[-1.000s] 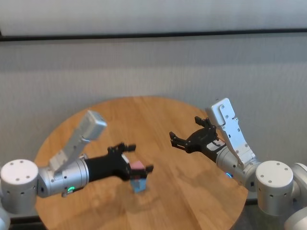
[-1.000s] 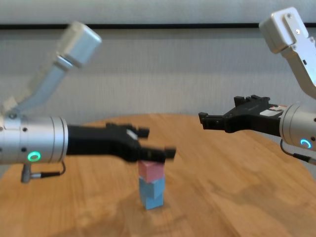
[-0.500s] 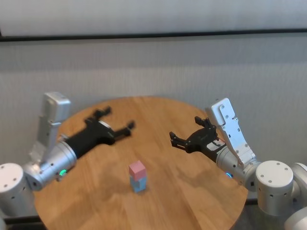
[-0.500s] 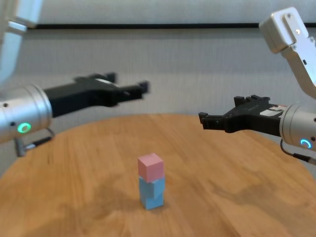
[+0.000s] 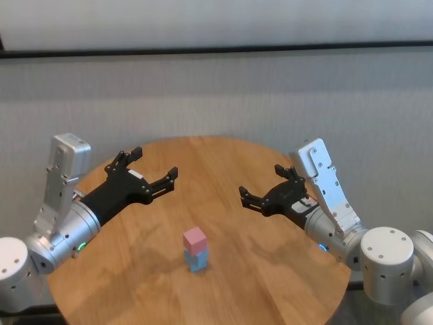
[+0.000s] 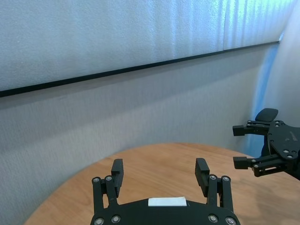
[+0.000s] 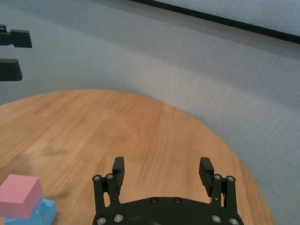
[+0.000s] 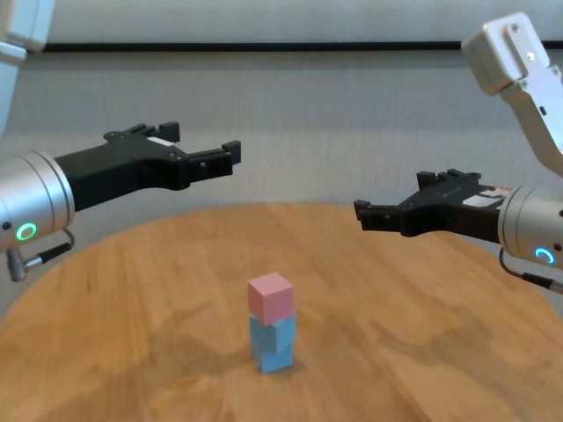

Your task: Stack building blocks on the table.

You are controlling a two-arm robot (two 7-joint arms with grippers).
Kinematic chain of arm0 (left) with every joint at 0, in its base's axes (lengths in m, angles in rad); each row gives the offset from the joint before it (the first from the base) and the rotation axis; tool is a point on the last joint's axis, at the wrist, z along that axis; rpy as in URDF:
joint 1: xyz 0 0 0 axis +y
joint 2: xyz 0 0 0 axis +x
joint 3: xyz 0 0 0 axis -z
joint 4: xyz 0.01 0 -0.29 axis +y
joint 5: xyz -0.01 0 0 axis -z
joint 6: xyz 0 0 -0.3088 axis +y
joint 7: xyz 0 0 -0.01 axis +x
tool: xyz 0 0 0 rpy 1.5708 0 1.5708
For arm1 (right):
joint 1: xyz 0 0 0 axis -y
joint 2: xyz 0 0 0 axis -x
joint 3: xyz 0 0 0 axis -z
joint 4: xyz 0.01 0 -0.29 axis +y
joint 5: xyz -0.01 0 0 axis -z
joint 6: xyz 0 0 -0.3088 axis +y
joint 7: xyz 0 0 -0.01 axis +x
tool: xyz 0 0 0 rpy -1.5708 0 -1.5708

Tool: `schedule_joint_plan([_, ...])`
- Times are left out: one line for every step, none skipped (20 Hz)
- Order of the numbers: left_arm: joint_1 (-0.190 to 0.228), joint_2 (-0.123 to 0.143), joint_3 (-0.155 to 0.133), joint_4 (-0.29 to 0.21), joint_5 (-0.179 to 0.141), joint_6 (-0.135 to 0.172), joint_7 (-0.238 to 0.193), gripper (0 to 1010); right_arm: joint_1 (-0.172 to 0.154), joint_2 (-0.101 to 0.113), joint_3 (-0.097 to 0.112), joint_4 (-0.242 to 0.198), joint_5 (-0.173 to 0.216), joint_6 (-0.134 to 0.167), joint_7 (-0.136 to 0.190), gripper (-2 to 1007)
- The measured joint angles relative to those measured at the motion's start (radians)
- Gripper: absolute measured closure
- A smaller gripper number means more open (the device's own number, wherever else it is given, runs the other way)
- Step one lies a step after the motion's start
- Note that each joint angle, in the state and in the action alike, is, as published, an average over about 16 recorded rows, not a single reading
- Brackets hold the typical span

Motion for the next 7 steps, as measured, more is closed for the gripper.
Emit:
schedule_joint_plan([0.000, 0.000, 0.000, 0.000, 0.000, 0.000, -0.002, 8, 0.000, 0.000, 0.000, 0.000, 0.000, 0.000, 0.000, 4])
schedule_joint_plan([-0.001, 0.000, 0.001, 0.000, -0.001, 0.001, -0.003, 8, 0.000, 0.000, 0.000, 0.000, 0.000, 0.000, 0.000, 4])
schedule_joint_plan([-0.001, 0.000, 0.001, 0.001, -0.001, 0.001, -0.005, 8, 0.000, 0.000, 0.000, 0.000, 0.000, 0.000, 0.000, 4])
schedule_joint_plan([-0.002, 0.000, 0.002, 0.001, -0.002, 0.002, -0.006, 8, 0.000, 0.000, 0.000, 0.000, 0.000, 0.000, 0.000, 4])
schedule_joint_plan([-0.002, 0.000, 0.003, 0.001, -0.003, 0.003, -0.007, 8, 0.000, 0.000, 0.000, 0.000, 0.000, 0.000, 0.000, 4])
schedule_joint_plan([-0.003, 0.000, 0.003, 0.002, -0.004, 0.003, -0.008, 8, 0.000, 0.000, 0.000, 0.000, 0.000, 0.000, 0.000, 4])
schedule_joint_plan([-0.003, 0.000, 0.004, 0.002, -0.005, 0.004, -0.009, 8, 0.000, 0.000, 0.000, 0.000, 0.000, 0.000, 0.000, 4])
